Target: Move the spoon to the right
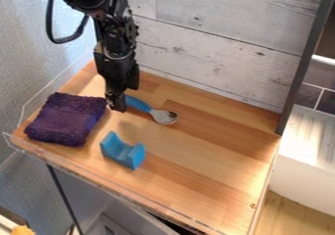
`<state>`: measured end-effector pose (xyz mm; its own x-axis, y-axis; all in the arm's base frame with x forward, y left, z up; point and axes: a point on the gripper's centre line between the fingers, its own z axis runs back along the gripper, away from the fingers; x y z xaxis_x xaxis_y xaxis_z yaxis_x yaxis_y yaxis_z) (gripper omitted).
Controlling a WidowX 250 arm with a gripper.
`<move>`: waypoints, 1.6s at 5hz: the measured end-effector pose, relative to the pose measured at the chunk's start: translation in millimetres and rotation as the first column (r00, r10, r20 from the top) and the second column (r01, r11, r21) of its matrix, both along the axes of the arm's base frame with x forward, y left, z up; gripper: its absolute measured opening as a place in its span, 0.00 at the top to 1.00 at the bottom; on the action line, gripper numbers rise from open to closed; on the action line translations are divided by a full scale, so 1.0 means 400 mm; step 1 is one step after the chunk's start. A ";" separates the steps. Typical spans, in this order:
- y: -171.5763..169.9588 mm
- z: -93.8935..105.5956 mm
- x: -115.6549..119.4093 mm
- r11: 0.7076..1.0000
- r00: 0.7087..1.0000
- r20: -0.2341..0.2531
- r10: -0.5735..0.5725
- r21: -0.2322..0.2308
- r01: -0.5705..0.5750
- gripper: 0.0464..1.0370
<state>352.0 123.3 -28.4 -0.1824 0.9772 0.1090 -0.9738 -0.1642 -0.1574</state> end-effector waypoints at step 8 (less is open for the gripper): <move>-0.109 0.085 0.005 0.922 0.921 0.042 -0.387 0.034 0.386 0.63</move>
<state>353.8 79.5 5.7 0.2034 0.9697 0.1349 -0.9522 0.2280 -0.2034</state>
